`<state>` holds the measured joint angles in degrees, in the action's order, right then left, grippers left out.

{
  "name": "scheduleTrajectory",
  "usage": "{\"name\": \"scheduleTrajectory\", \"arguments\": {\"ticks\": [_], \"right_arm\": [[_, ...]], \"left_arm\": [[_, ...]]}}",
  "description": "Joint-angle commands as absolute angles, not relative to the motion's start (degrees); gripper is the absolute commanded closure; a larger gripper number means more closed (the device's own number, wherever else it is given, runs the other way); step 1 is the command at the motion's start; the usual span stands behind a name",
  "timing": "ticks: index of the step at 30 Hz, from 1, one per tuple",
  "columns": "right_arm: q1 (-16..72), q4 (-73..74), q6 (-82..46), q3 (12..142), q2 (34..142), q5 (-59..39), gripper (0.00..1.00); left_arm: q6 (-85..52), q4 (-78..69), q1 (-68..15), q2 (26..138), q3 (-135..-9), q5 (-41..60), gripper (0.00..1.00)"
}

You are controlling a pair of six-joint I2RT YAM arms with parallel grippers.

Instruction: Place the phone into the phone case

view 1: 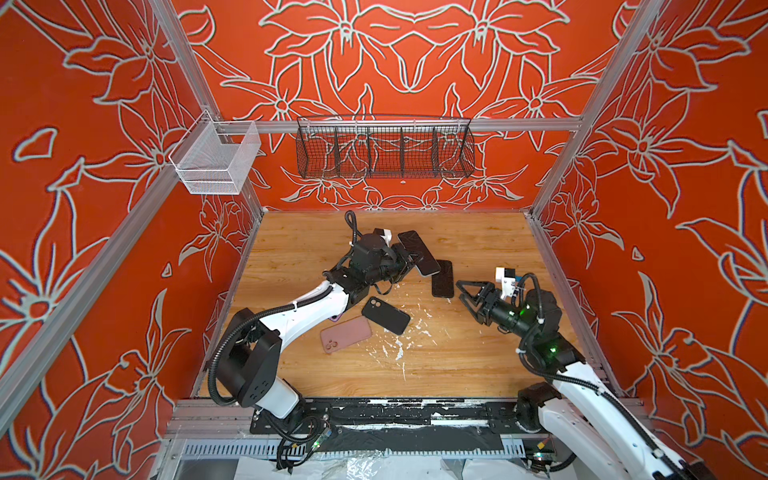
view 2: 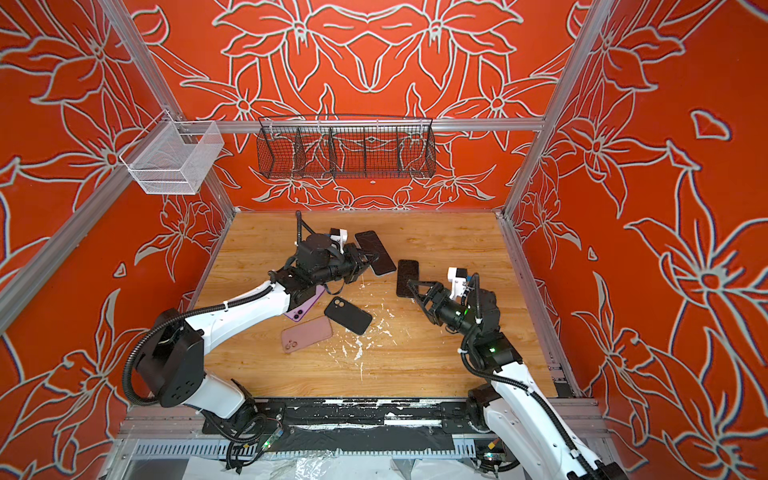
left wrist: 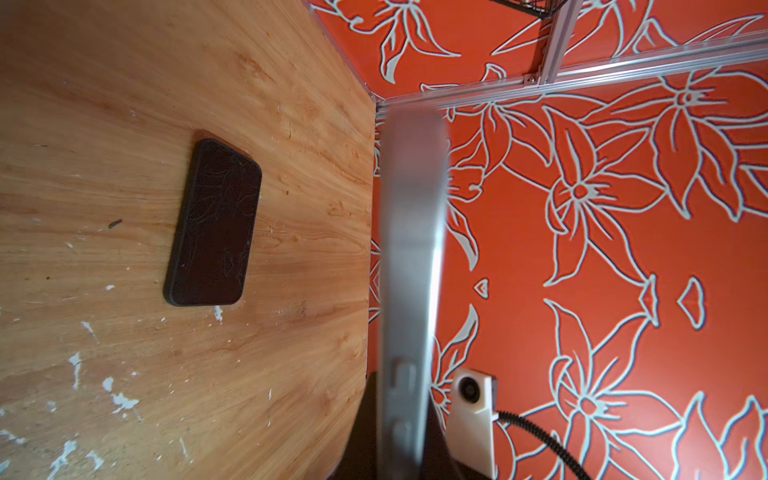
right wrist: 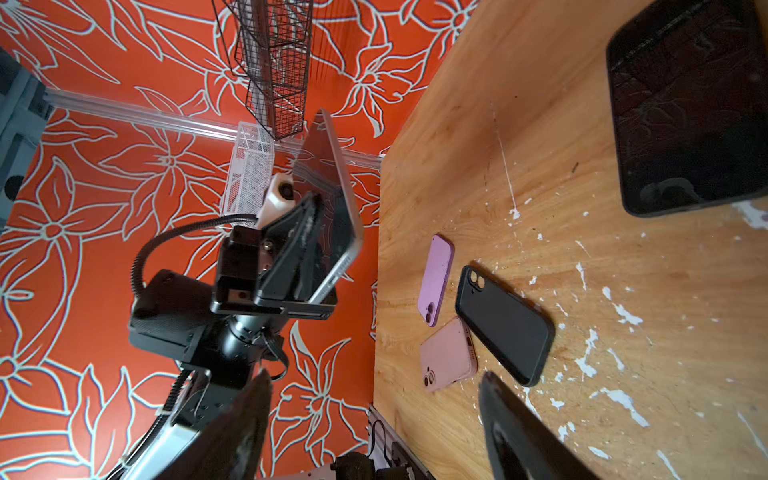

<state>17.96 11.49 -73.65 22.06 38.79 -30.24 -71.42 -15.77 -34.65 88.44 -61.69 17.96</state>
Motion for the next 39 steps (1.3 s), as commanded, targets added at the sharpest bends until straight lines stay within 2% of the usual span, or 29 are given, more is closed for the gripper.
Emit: {"name": "scheduleTrajectory", "arguments": {"ticks": [1, 14, 27, 35, 39], "right_arm": [[20.82, 20.13, -82.02, 20.35, 37.76, -21.09, 0.19], [26.94, 38.97, -87.47, 18.63, 47.89, -12.84, 0.25], [29.67, 50.45, -88.86, 20.54, 59.09, -10.11, 0.49], [30.01, 57.95, -89.82, 19.63, 63.36, -8.05, 0.60], [30.14, 60.10, -90.17, 19.63, 64.99, -7.38, 0.62]], "left_arm": [[-72.26, -18.02, -36.35, 89.26, -64.86, 14.24, 0.95], [-72.60, -18.66, -39.18, 90.16, -65.65, 12.89, 0.96], [-75.85, -24.11, -39.90, 92.42, -64.42, 14.68, 0.97], [-76.80, -26.02, -39.98, 92.22, -63.12, 15.25, 0.98], [-77.12, -27.16, -39.94, 92.26, -62.60, 15.79, 0.98]]}}
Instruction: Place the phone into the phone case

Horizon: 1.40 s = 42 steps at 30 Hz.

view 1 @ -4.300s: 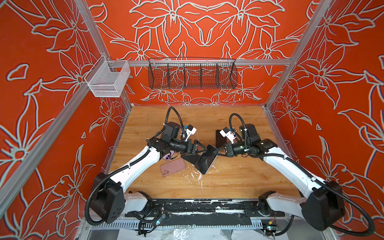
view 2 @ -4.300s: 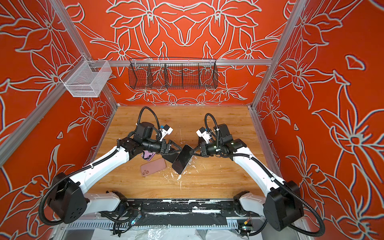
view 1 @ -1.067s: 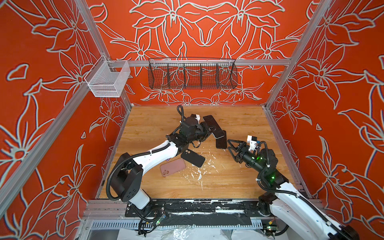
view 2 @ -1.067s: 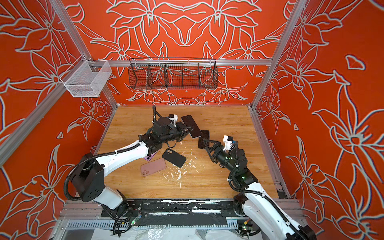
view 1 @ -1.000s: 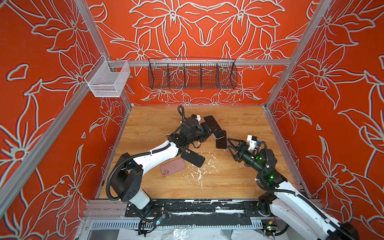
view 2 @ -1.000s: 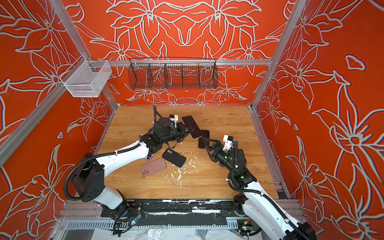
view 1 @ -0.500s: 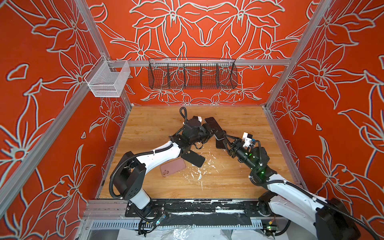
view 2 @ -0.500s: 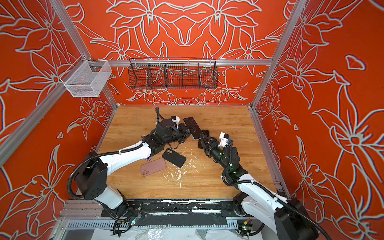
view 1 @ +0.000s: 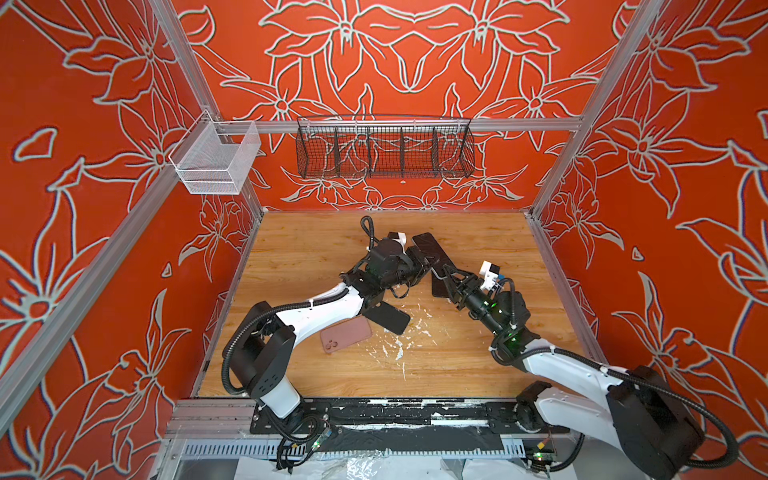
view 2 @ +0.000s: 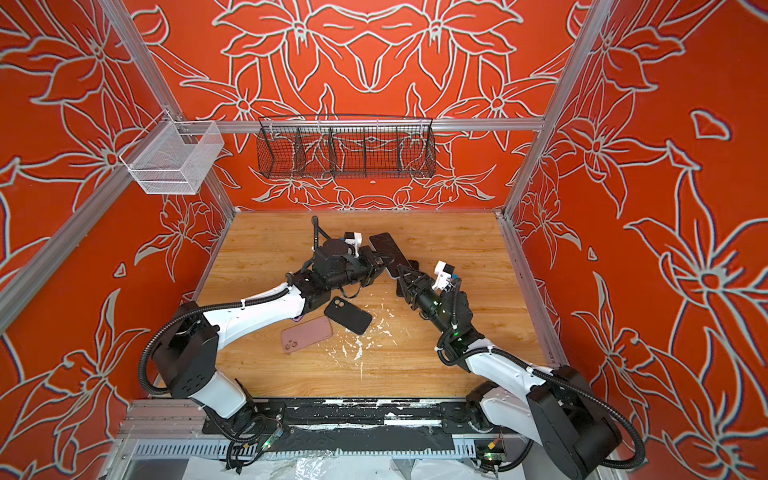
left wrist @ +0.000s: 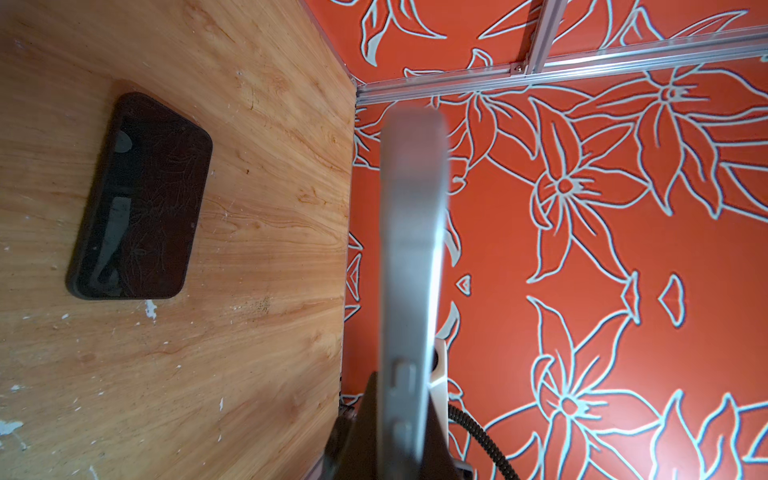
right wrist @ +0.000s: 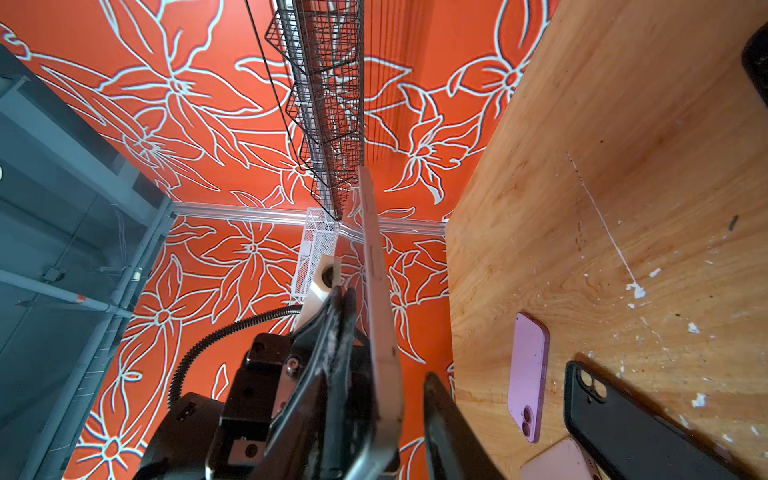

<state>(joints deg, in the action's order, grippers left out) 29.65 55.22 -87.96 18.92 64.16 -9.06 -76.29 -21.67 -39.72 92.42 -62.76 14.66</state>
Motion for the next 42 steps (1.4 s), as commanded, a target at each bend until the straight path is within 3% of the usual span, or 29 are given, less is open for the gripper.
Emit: {"name": "scheduleTrajectory", "arguments": {"ticks": [1, 12, 23, 25, 31, 37, 42], "right_arm": [[30.14, 60.89, -90.34, 19.69, 65.53, -7.24, 0.62], [30.64, 69.19, -91.59, 19.35, 70.96, -5.52, 0.72], [30.61, 71.54, -91.60, 18.98, 73.14, -4.71, 0.99], [30.60, 71.39, -91.34, 18.82, 73.00, -4.49, 1.00], [30.59, 63.97, -89.41, 17.33, 67.79, -2.23, 1.00], [30.06, 40.12, -82.33, 18.50, 51.68, 0.54, 1.00], [28.50, 17.57, -75.77, 21.08, 36.27, 2.27, 1.00]], "left_arm": [[-77.32, -27.65, -39.98, 92.33, -62.37, 15.97, 0.98], [-78.16, -29.87, -40.06, 92.76, -61.53, 17.23, 0.99], [-78.22, -31.01, -40.43, 92.63, -60.74, 17.53, 0.98], [-78.32, -31.38, -40.43, 92.79, -60.64, 17.58, 0.97], [-76.73, -30.93, -40.43, 91.55, -59.86, 16.42, 0.79], [-71.30, -24.52, -40.26, 87.05, -59.39, 13.29, 0.56], [-62.93, -12.43, -39.28, 80.64, -60.02, 9.92, 0.50]]}}
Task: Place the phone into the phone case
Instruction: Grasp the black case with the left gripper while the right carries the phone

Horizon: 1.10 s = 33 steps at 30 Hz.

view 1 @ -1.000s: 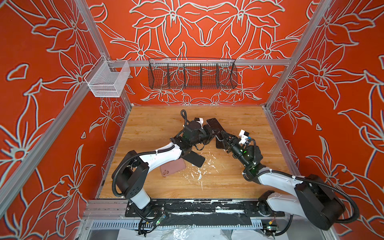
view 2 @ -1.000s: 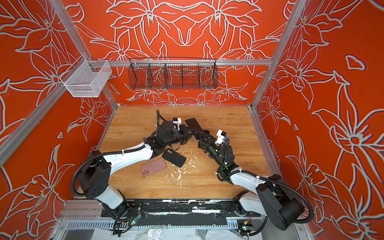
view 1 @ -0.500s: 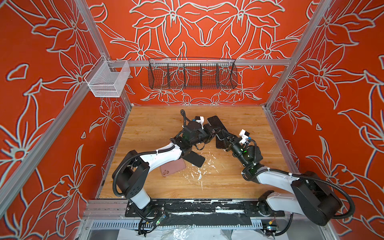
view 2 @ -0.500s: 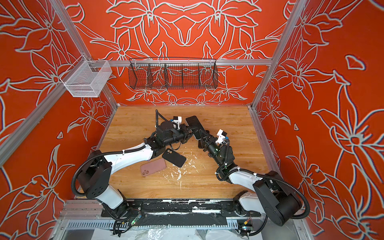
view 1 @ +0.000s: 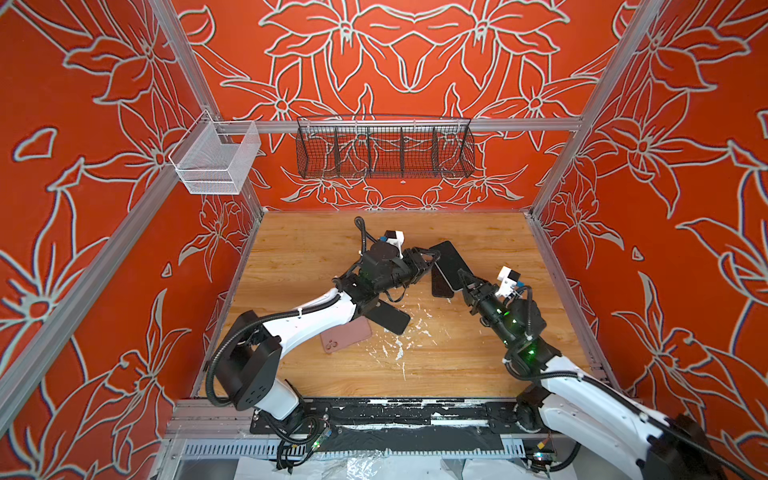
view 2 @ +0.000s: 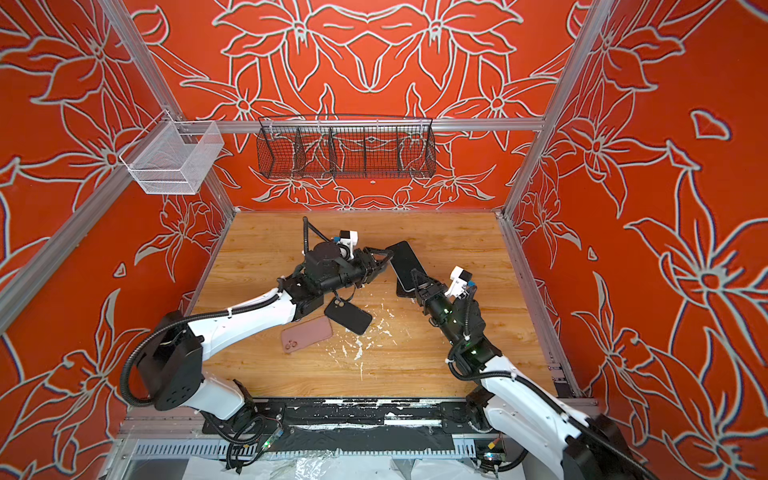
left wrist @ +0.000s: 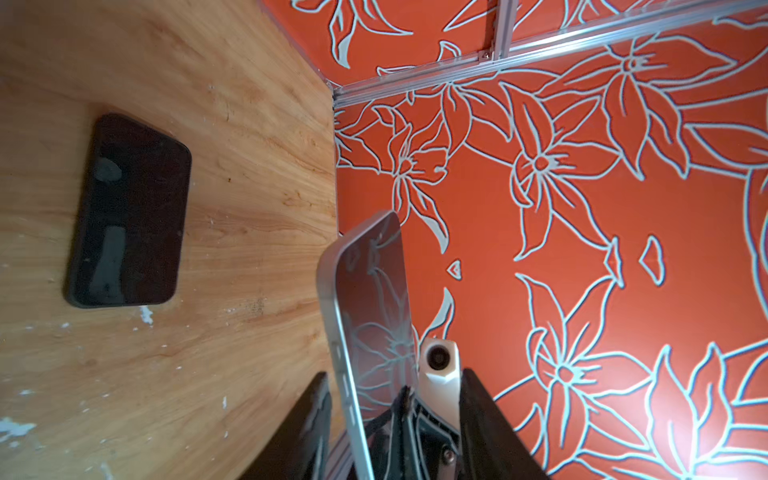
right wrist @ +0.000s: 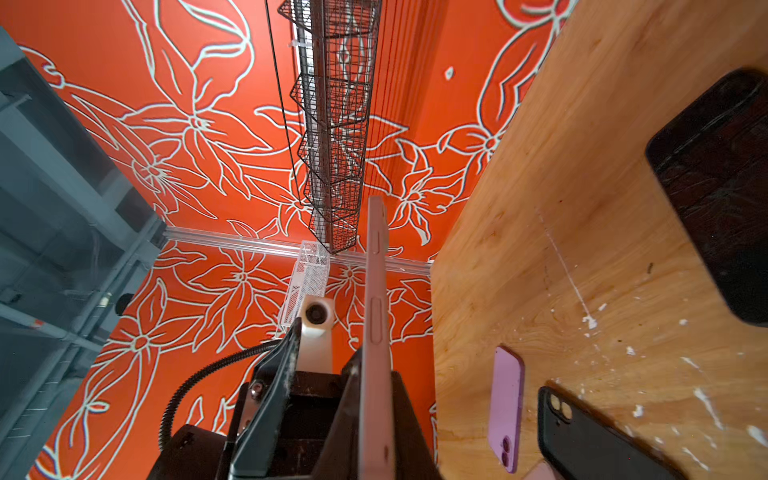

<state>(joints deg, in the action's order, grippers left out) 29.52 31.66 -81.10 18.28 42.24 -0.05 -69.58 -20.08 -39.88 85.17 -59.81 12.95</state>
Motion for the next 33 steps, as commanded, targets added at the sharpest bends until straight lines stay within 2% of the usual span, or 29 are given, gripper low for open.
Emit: {"name": "scheduleTrajectory", "arguments": {"ticks": [1, 7, 10, 12, 18, 23, 28, 33], "right_arm": [[27.71, 13.05, -74.62, 21.65, 33.17, 1.85, 1.00], [22.15, -9.50, -67.51, 25.12, 19.79, -3.86, 1.00], [19.99, -15.76, -63.40, 27.39, 18.55, -9.31, 1.00], [19.52, -17.83, -61.16, 28.86, 19.63, -12.83, 1.00], [19.33, -17.89, -55.13, 32.42, 28.52, -25.54, 1.00], [19.34, -15.42, -53.43, 33.14, 32.56, -33.41, 1.00], [19.34, -15.73, -52.66, 33.13, 32.14, -35.76, 1.00], [19.31, -14.71, -53.91, 31.31, 30.14, -35.93, 1.00]], "left_arm": [[-60.11, -7.19, -38.92, 78.83, -60.79, 8.57, 0.49], [-39.38, 24.50, -38.23, 73.98, -67.85, -4.72, 0.40], [-33.52, 35.06, -37.31, 74.57, -68.55, -9.16, 0.35], [-32.07, 40.25, -35.65, 75.81, -68.49, -8.68, 0.34], [-29.43, 47.40, -32.56, 85.41, -69.52, -2.87, 0.33], [-26.29, 49.35, -32.26, 96.37, -73.93, -2.87, 0.33], [-25.73, 53.90, -31.23, 105.90, -80.63, -3.01, 0.37], [-26.34, 52.17, -30.04, 109.58, -80.16, -4.34, 0.44]]}}
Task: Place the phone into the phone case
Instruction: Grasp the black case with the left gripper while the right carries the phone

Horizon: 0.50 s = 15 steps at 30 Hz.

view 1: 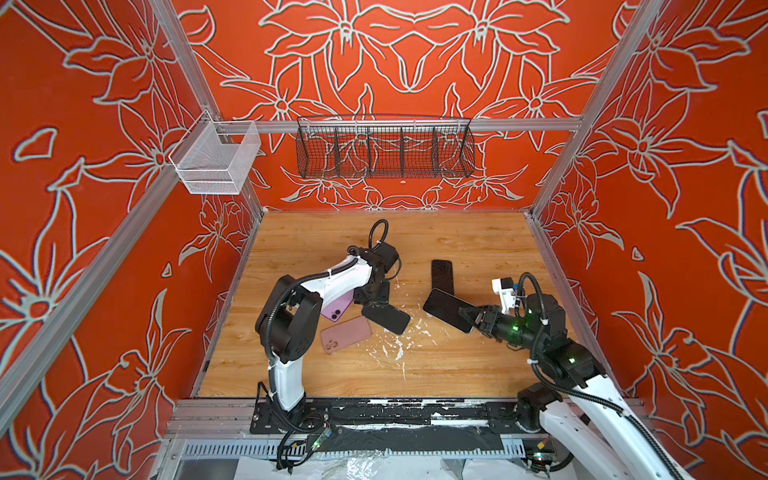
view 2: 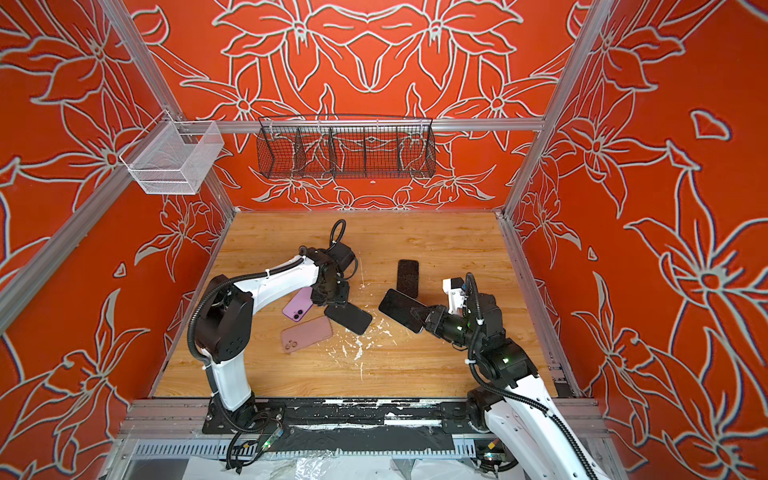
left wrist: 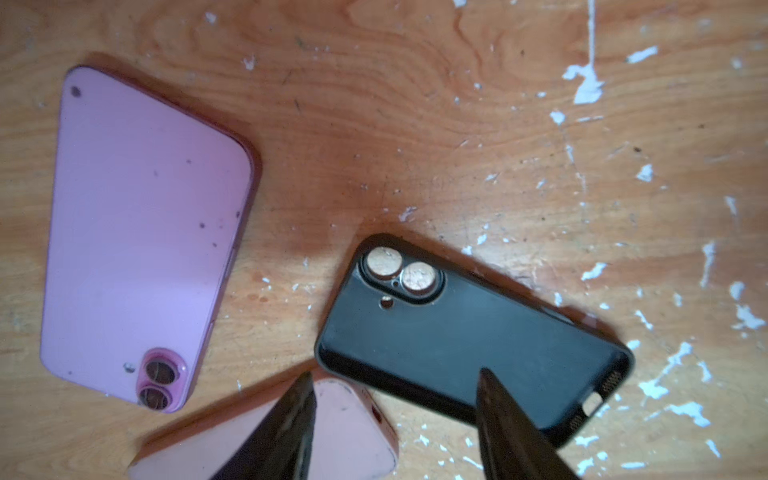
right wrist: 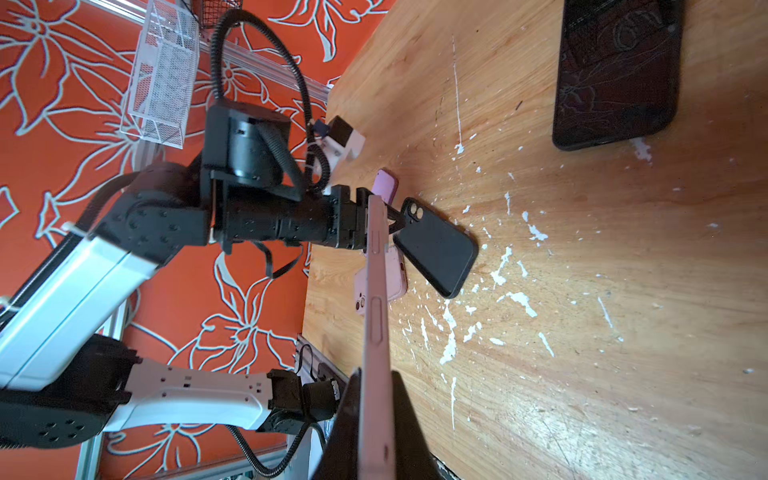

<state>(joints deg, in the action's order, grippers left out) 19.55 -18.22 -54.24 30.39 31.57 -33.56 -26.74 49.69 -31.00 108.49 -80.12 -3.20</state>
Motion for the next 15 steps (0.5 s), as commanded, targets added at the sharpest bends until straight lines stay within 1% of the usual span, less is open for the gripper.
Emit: {"name": "scheduleTrajectory", "arguments": {"ticks": [1, 4, 7, 8, 11, 15], "right_arm": [[19.34, -14.63, -53.96, 31.06, 30.01, -36.00, 1.00], [19.34, -14.09, -54.44, 30.45, 29.99, -36.25, 1.00], [19.29, -13.65, -54.58, 30.11, 30.22, -36.30, 1.00], [19.34, -13.19, -54.77, 30.06, 30.29, -36.39, 1.00], [19.27, -12.13, -55.25, 29.96, 30.67, -36.56, 1.00], [19.31, -11.43, -55.85, 29.72, 30.69, -36.47, 1.00]], "left_arm": [[-26.25, 51.24, -29.62, 109.59, -79.44, -4.07, 0.46], [-25.34, 45.91, -27.83, 108.52, -75.52, -2.26, 0.46], [-24.36, 41.64, -25.65, 108.46, -73.48, 2.09, 0.50], [-24.19, 40.88, -25.43, 108.62, -73.20, 2.20, 0.51], [-23.86, 40.91, -24.96, 109.98, -73.98, 3.39, 0.54], [-23.82, 40.87, -24.88, 111.24, -73.92, 2.31, 0.58]]}}
